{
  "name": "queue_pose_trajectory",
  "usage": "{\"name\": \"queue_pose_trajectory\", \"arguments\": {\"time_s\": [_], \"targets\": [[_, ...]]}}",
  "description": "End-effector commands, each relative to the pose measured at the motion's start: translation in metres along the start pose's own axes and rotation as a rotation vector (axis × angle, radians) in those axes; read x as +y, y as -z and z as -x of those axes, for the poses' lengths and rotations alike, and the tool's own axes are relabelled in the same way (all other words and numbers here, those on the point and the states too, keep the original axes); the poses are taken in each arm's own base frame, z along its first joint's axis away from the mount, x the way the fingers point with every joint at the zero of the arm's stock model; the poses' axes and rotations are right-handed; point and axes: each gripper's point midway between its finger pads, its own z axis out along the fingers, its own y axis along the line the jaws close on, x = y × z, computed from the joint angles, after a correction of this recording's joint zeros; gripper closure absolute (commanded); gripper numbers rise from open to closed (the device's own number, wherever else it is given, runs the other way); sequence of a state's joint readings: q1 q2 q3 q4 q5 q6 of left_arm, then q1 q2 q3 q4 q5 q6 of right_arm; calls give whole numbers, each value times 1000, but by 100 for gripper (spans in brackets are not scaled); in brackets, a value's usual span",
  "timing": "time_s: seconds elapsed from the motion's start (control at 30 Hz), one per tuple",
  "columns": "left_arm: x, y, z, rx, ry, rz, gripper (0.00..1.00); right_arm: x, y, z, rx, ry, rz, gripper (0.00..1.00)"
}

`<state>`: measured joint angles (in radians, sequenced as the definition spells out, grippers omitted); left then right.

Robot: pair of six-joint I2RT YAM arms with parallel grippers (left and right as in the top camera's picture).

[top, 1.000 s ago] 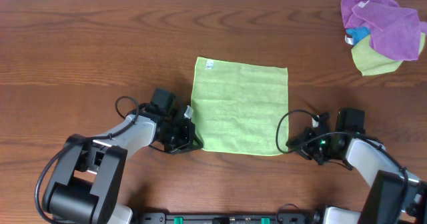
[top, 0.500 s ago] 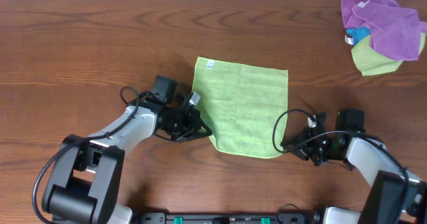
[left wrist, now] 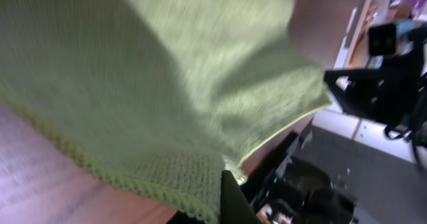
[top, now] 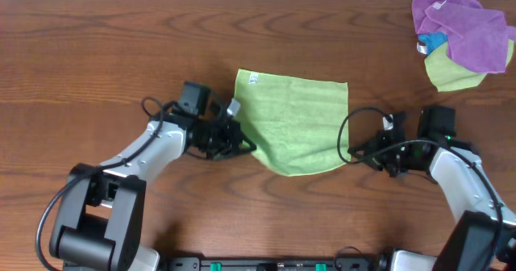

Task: Fold the cloth
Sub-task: 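Lift the bottom edge with both grippers and fold it toward the top edge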

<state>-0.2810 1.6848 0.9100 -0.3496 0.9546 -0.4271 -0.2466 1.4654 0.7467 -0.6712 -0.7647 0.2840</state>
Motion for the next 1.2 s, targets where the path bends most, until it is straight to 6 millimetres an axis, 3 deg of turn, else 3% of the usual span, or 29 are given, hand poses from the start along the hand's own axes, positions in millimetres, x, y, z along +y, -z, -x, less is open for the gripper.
{"name": "queue_pose_trajectory", "arguments": {"time_s": [0.0,0.1,0.37,0.67,0.9,1.17], "targets": [[-7,12,25,-67,-26,12,95,7,7,12,-38,8,3,99],[-7,19,38,-111,-37,39,94,10,8,19,-65,-6,13,98],[-2,21,50,-160,-58,79,94,18,10,38,-132,-25,42,98],[12,11,65,-165,-29,107,94,35,1,48,-170,18,53,98],[9,10,95,-161,-58,96,95,40,-2,59,-210,24,47,98],[11,21,124,-172,-70,108,95,47,-23,76,-182,16,50,99]]}}
